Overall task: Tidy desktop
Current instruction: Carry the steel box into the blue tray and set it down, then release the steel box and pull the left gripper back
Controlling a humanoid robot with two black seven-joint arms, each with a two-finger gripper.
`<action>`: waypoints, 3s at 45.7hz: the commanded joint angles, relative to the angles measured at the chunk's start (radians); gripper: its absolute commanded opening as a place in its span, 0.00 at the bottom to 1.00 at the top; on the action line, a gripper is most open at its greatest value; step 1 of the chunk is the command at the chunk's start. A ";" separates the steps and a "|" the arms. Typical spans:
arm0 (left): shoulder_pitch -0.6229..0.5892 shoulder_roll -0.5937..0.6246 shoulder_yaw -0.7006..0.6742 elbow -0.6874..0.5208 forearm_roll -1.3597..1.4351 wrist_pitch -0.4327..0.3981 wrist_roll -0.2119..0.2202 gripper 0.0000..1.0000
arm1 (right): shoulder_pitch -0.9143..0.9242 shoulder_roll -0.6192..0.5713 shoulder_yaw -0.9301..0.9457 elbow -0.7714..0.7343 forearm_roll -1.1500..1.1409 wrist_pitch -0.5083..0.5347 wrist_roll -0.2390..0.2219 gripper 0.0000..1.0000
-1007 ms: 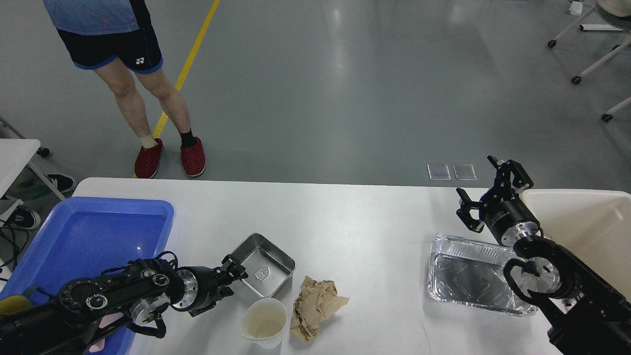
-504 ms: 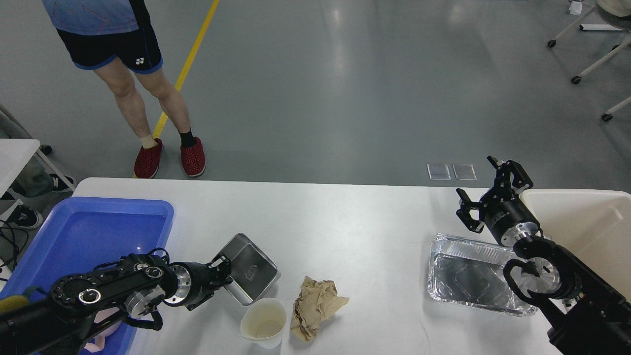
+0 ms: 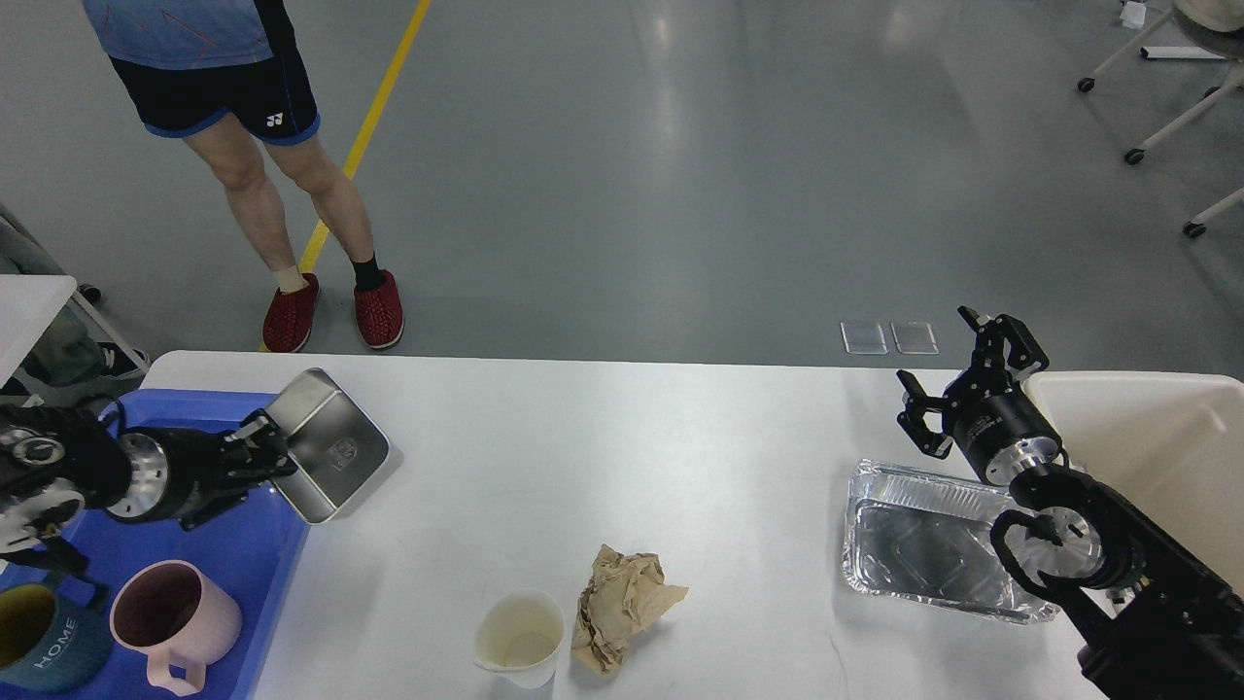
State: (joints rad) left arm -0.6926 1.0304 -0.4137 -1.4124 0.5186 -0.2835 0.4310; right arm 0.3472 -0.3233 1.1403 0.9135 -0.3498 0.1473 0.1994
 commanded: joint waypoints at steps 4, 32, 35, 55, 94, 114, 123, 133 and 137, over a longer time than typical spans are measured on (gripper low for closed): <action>0.004 0.213 -0.108 -0.114 -0.003 -0.124 -0.003 0.00 | -0.001 0.010 -0.001 -0.001 0.000 0.000 0.000 1.00; 0.013 0.415 -0.191 -0.045 -0.101 -0.286 -0.015 0.00 | -0.016 0.012 -0.001 0.002 0.000 0.000 0.000 1.00; 0.016 0.370 -0.162 0.016 -0.100 -0.260 -0.009 0.00 | -0.017 0.012 -0.001 0.002 0.000 0.000 0.000 1.00; 0.021 -0.079 -0.047 0.697 -0.066 -0.212 -0.021 0.01 | -0.025 0.016 -0.002 0.002 -0.001 0.000 0.000 1.00; 0.015 -0.383 -0.045 0.934 -0.011 -0.046 -0.021 0.29 | -0.051 0.015 -0.001 0.005 -0.001 0.011 0.000 1.00; -0.014 -0.372 -0.050 0.932 -0.025 -0.054 -0.031 0.84 | -0.037 0.016 -0.001 -0.001 -0.003 0.011 0.000 1.00; -0.077 -0.374 -0.048 0.909 -0.025 -0.062 -0.034 0.88 | -0.037 0.026 -0.001 -0.002 -0.003 0.011 0.000 1.00; -0.119 -0.284 -0.047 0.641 -0.022 -0.034 -0.032 0.88 | -0.044 0.026 -0.001 -0.001 -0.003 0.011 0.000 1.00; -0.119 -0.199 -0.048 0.422 -0.022 0.033 -0.032 0.88 | -0.047 0.026 -0.001 -0.001 -0.003 0.011 0.000 1.00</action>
State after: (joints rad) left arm -0.8094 0.7336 -0.4603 -0.7394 0.4967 -0.3195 0.3985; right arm 0.3046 -0.2973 1.1398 0.9134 -0.3529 0.1581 0.1994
